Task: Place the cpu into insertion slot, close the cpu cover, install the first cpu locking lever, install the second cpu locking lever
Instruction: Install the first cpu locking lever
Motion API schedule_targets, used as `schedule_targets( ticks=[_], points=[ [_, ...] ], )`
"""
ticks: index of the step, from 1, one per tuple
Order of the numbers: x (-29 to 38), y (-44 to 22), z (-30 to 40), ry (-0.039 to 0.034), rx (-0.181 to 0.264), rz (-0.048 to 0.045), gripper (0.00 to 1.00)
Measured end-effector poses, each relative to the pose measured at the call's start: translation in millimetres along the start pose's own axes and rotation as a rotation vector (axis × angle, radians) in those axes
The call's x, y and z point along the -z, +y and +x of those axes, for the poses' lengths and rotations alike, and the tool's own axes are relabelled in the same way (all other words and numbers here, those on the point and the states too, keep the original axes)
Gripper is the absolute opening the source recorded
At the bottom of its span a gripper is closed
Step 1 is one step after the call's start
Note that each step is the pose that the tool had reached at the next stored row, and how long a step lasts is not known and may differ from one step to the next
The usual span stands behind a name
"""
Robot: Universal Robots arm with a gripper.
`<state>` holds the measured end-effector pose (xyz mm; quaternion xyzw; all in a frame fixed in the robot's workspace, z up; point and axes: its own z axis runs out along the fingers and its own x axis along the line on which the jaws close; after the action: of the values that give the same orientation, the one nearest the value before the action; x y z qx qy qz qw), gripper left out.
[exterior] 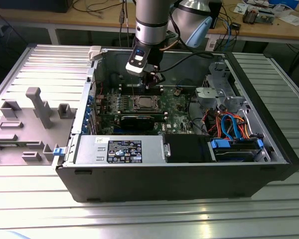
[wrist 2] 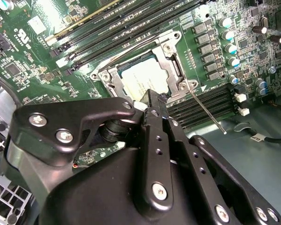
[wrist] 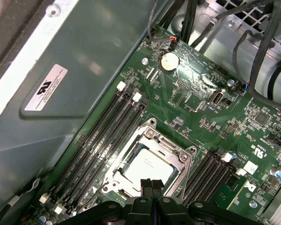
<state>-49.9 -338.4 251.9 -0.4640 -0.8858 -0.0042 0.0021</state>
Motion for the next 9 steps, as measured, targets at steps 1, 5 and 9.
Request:
schedule_targets(
  ticks=[1,5,9],
  points=[
    [0.0,0.0,0.0,0.0,0.001,0.0,0.11],
    [0.0,0.0,0.0,0.0001,0.018,0.0002,0.11],
    [0.0,0.0,0.0,0.0003,0.063,0.0005,0.11]
  ],
)
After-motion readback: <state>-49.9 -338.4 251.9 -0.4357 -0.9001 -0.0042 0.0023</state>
